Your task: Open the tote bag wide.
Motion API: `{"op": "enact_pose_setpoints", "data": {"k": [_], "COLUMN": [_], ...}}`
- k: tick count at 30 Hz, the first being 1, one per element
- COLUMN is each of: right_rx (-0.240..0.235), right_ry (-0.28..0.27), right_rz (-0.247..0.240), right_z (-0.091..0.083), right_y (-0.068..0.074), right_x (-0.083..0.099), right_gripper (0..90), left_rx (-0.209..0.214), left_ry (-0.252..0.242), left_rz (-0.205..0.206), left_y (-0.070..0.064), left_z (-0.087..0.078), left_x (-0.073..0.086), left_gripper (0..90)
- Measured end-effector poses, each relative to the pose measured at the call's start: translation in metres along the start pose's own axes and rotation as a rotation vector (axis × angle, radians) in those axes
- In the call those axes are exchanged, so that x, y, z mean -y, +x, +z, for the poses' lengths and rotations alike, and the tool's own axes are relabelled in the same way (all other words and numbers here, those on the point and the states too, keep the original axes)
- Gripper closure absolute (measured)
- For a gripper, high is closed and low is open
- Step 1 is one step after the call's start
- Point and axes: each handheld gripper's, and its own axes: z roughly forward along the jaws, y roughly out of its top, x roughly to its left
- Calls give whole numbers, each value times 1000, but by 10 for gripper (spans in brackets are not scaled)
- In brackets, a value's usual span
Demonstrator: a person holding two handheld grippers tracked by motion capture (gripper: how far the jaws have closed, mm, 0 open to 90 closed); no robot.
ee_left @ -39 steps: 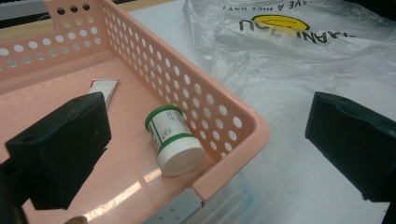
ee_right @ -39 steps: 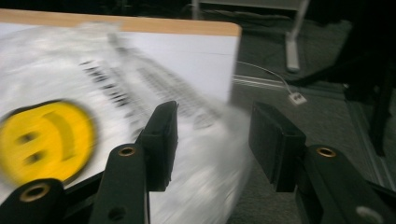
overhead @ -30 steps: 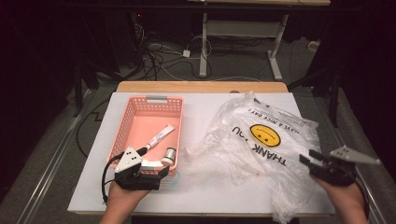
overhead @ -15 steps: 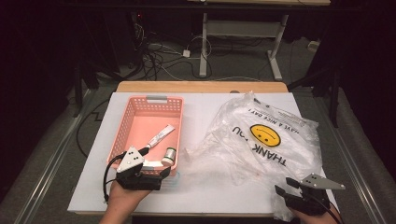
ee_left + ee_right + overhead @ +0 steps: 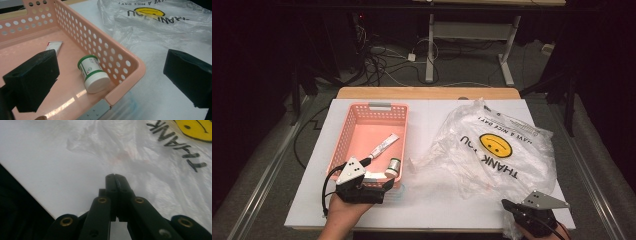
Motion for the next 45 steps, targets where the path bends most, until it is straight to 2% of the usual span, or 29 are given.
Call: {"op": "enact_pose_setpoints", "data": {"k": [2, 3, 4, 5, 6, 7, 8, 9, 10, 11, 12, 13, 14, 15, 17, 20, 23, 24, 26, 30, 31, 32, 34, 35, 37, 38, 40, 41, 45], "right_rx": [-7, 26, 26, 62, 62, 87, 87, 77, 75, 75, 99, 99, 120, 124, 116, 104, 90, 75, 68, 3, 3, -25, -37, -64, -64, -68, -97, -97, -110], "right_ry": [-1, -21, -21, -75, -75, -98, -98, -46, -9, -9, 46, 46, 46, 56, 55, 36, 8, -4, -6, -3, -3, 8, 14, 24, 26, 17, -37, -37, -121], "right_rz": [-18, -19, -19, 57, 57, 122, 122, 135, 130, 130, 92, 92, 77, 77, 74, 64, 13, -22, -30, -80, -80, -100, -106, -116, -123, -117, -82, -82, -34], "right_z": [0, -3, -3, -8, -8, -11, -11, -4, 2, 2, 9, 9, 9, 8, 7, 2, -5, -6, -6, 0, 0, 4, 6, 11, 12, 11, 4, 4, -5], "right_y": [6, 6, 6, -4, -4, -14, -14, -19, -20, -20, -19, -19, -19, -20, -20, -17, -6, 3, 6, 24, 24, 31, 34, 39, 40, 40, 36, 36, 30], "right_x": [0, -1, -1, 0, 0, 1, 1, 5, 8, 8, 12, 12, 13, 11, 11, 10, 6, 1, 0, -5, -5, -6, -6, -7, -7, -8, -11, -11, -20], "right_gripper": [900, 682, 682, 486, 486, 333, 333, 306, 336, 336, 536, 536, 656, 870, 900, 900, 900, 900, 900, 900, 900, 900, 900, 900, 887, 833, 714, 714, 585], "left_rx": [2, 2, 2, 2, 3, 2, 2, 2, 3, 3, 2, 2, 2, 2, 1, 2, 2, 1, 3, 3, 4, 5, 7, 7, 9, 10, 9, 9, 13], "left_ry": [-1, -3, -5, -6, -5, -4, -4, -4, -4, -4, -5, -5, -6, -7, -8, -7, -12, -12, -13, -16, -17, -18, -19, -21, -27, -32, -36, -38, -37], "left_rz": [1, 1, 2, 1, 0, 1, 0, -1, -3, -3, -2, -1, -1, -1, -3, -1, -6, -6, -8, -7, -7, -7, -5, -5, -6, -7, -10, -13, -18], "left_y": [0, 0, 0, 0, 0, 0, 0, 0, 0, 0, 0, 0, 0, 0, 0, 0, 0, 0, 0, 0, 0, -1, -1, -1, -2, -2, -1, -1, -1], "left_z": [0, -1, -1, -1, -1, -1, -1, -1, 0, 0, 0, -1, -1, -1, -1, -1, -2, -2, -2, -1, -1, -1, -1, -1, -1, -2, -2, -2, -1], "left_x": [0, -1, -1, -1, -1, 0, 0, 0, -1, -1, -1, -1, -1, -1, -1, -1, -1, -1, -1, -1, -1, -1, -1, -1, -1, -1, -1, -1, -1], "left_gripper": [0, 0, 0, 0, 0, 0, 0, 0, 0, 0, 0, 0, 0, 0, 0, 0, 0, 0, 0, 0, 0, 0, 0, 0, 0, 0, 0, 0, 0]}}
